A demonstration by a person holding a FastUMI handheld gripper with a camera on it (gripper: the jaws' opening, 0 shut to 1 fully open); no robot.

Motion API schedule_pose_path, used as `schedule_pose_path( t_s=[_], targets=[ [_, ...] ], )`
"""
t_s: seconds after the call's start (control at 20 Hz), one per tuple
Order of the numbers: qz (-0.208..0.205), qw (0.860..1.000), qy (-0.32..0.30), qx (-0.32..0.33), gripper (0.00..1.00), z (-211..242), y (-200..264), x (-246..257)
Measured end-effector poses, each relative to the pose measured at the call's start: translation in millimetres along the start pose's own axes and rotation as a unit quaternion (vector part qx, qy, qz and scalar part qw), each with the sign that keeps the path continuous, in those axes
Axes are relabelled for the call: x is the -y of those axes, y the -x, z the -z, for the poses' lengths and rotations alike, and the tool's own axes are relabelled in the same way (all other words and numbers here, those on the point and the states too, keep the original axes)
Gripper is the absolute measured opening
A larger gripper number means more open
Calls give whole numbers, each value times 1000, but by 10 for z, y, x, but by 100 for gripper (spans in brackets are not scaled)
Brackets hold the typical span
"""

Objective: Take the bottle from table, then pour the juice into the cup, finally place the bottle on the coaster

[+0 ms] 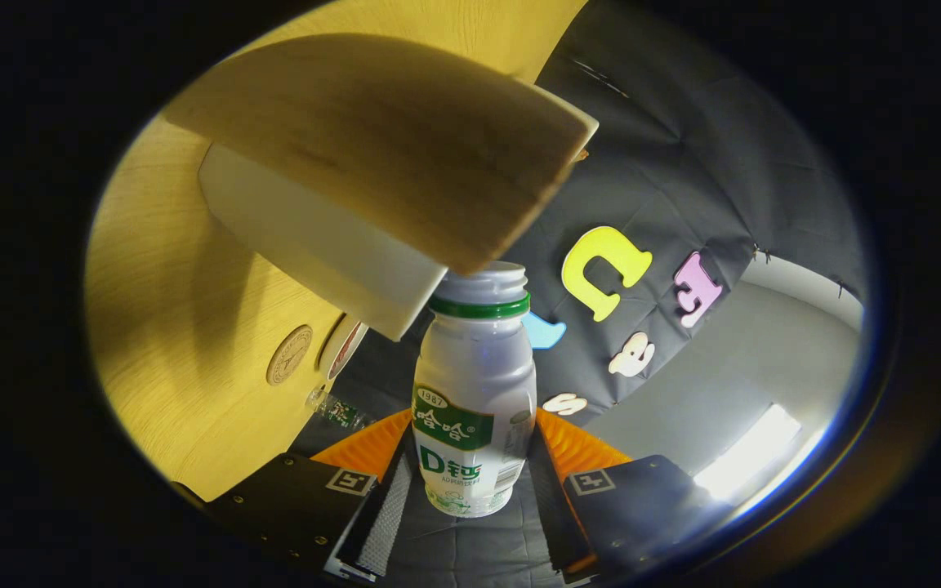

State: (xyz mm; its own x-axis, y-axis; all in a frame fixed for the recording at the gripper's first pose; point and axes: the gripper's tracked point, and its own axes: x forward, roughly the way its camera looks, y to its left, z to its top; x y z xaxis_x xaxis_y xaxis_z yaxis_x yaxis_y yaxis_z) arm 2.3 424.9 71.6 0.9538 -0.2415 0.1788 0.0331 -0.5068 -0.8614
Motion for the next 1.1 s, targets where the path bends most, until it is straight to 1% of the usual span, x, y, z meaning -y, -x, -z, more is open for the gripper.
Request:
schedule_pose_path(
  t_s=[0.1,0.35,0.45,0.55,0.75,0.8,0.9,1.05,1.1],
  targets=[
    [-1,1000,-8,0,71,17,4,4],
    [-11,998,-57,16,71,-3,21,-31],
    [-47,992,-114,26,71,-24,28,-169],
    [-69,983,-169,28,71,3,35,-275],
    [-89,973,-211,12,71,128,-23,-421],
    [-96,969,-229,13,71,140,-28,-463],
    [-107,955,-276,21,71,139,-32,-519],
    [-120,927,-354,38,71,118,-58,-545],
    [-122,920,-372,40,71,133,-75,-535]
  ],
)
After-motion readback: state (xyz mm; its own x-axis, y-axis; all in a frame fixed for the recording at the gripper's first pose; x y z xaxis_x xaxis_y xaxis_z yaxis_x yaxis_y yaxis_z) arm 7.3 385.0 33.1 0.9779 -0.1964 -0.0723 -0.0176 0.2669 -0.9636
